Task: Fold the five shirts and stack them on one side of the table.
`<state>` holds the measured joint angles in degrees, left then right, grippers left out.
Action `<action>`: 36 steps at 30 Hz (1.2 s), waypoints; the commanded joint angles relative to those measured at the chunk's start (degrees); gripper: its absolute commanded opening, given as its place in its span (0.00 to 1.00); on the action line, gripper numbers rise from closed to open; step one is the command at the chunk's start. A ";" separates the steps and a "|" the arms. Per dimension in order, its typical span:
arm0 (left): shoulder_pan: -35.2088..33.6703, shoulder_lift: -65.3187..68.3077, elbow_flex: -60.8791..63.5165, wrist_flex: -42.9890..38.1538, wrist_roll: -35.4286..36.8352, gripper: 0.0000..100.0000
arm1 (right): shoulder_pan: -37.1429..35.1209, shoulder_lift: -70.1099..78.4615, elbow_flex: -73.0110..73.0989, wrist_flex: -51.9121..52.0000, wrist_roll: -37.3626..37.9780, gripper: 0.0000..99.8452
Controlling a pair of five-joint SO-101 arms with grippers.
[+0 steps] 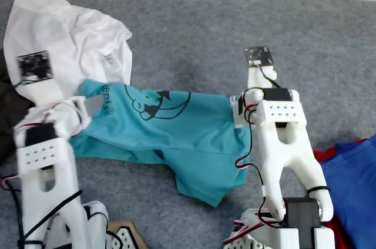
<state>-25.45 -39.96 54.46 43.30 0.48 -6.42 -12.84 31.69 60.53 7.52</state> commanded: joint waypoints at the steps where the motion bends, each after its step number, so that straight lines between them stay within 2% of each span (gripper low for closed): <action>1: 5.05 -1.10 4.18 -7.38 1.49 0.38 | 1.01 -0.22 -3.74 -0.48 -0.26 0.01; 12: 6.02 -1.10 13.14 -9.49 1.23 0.38 | 4.18 -0.13 -6.64 -0.22 -0.18 0.01; 18: 5.49 -1.45 16.92 -9.23 1.14 0.38 | 6.02 3.74 -6.64 -0.22 2.55 0.01; 27: -1.19 -1.45 18.33 -8.97 0.97 0.38 | 5.93 12.53 -7.16 -2.42 2.29 0.01; 31: -2.51 -1.45 18.24 -8.88 -4.22 0.38 | 5.93 12.53 -7.25 -4.00 2.29 0.01; 33: -2.42 -1.45 17.80 -8.88 -4.57 0.38 | 5.85 12.53 -7.25 -4.00 2.29 0.01; 36: -1.89 -1.45 15.52 -8.53 -4.48 0.29 | 5.85 12.53 -7.25 -4.00 2.29 0.01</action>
<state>-27.12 -39.96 72.92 34.68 -3.38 -0.97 0.00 27.65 57.36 9.54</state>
